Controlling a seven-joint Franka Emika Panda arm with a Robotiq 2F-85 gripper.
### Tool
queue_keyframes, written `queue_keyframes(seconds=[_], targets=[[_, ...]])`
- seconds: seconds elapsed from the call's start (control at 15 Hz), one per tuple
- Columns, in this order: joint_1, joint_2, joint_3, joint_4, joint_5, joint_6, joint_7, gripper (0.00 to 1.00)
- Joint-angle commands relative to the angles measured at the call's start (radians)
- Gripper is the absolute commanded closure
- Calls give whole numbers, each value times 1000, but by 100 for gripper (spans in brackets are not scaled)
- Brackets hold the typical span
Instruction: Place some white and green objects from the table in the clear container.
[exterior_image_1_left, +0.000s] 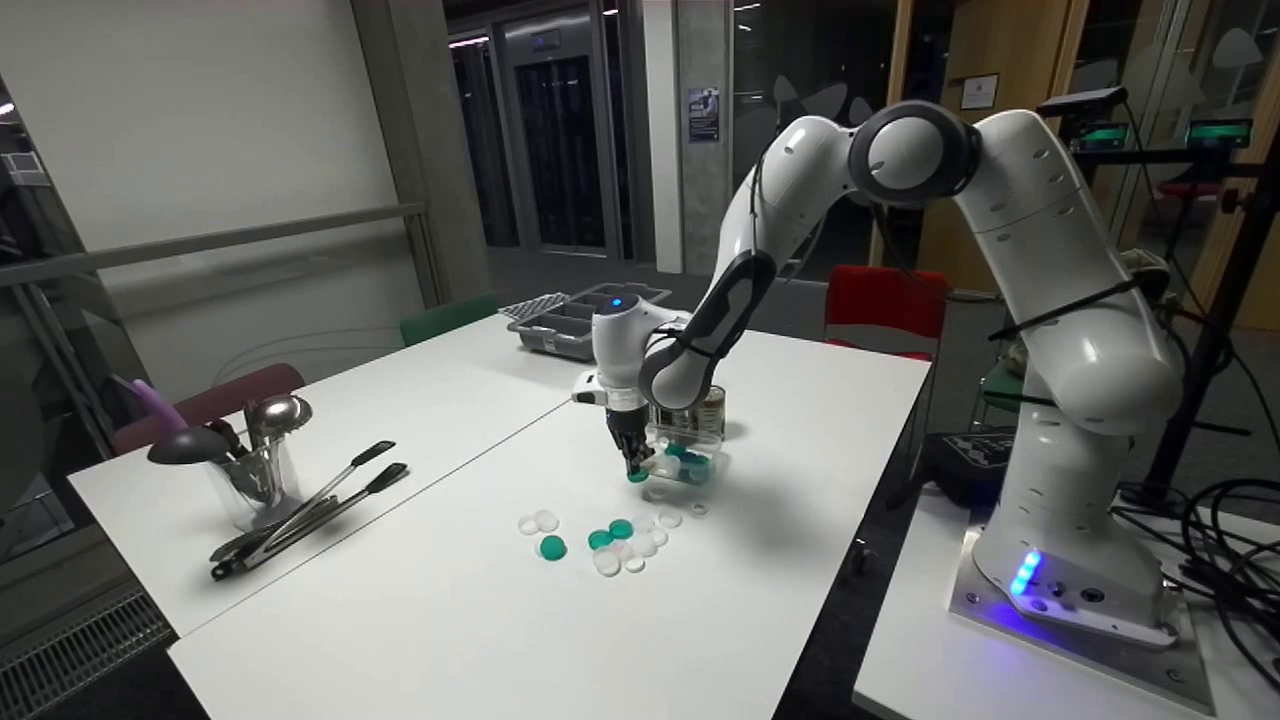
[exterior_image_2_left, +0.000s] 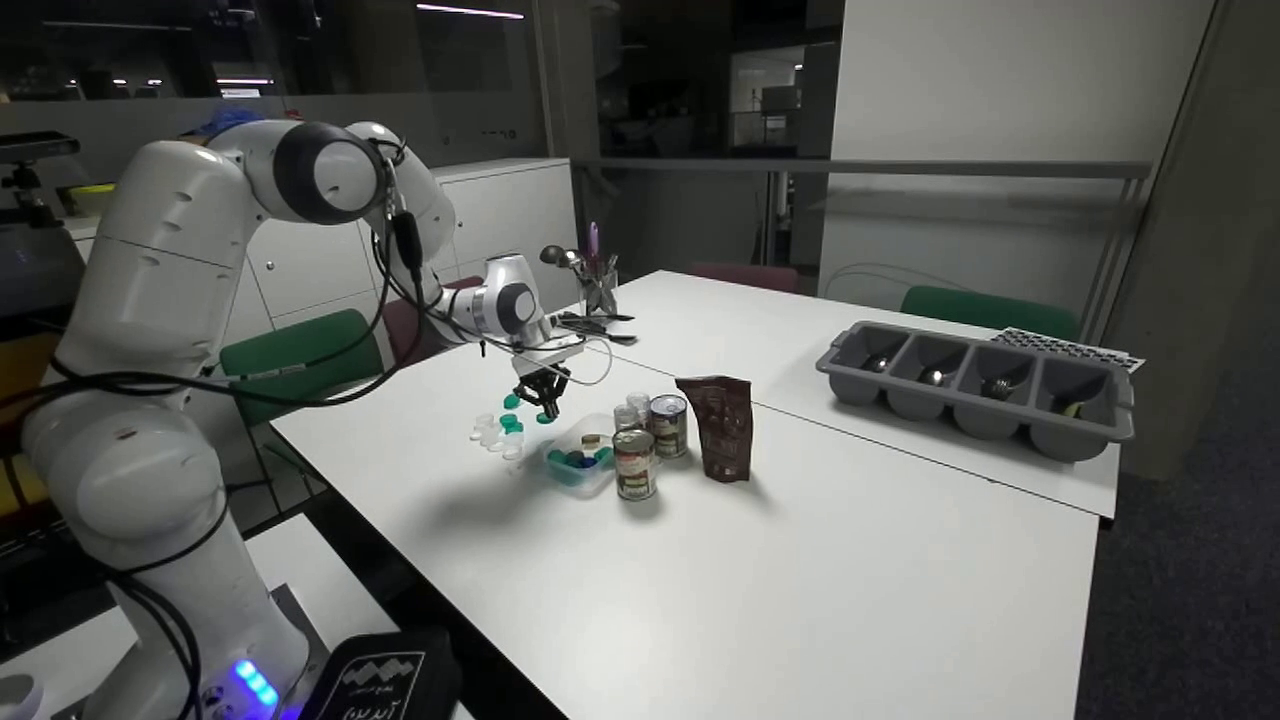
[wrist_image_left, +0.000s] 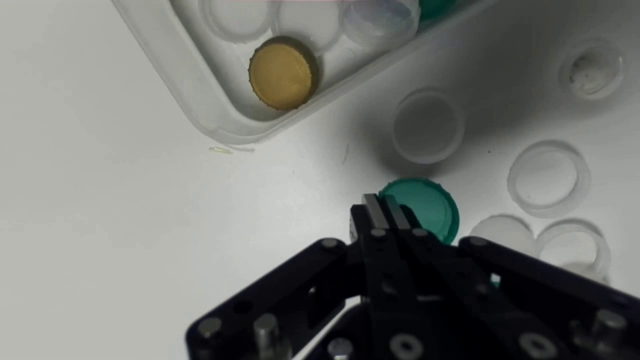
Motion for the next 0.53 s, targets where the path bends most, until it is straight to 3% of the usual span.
queue_keyframes(seconds=[0.0,0.47], targets=[[-3,-133,-22,-142,-39,46,74,99],[-57,-256,-42,-297,-6,149,184,99]])
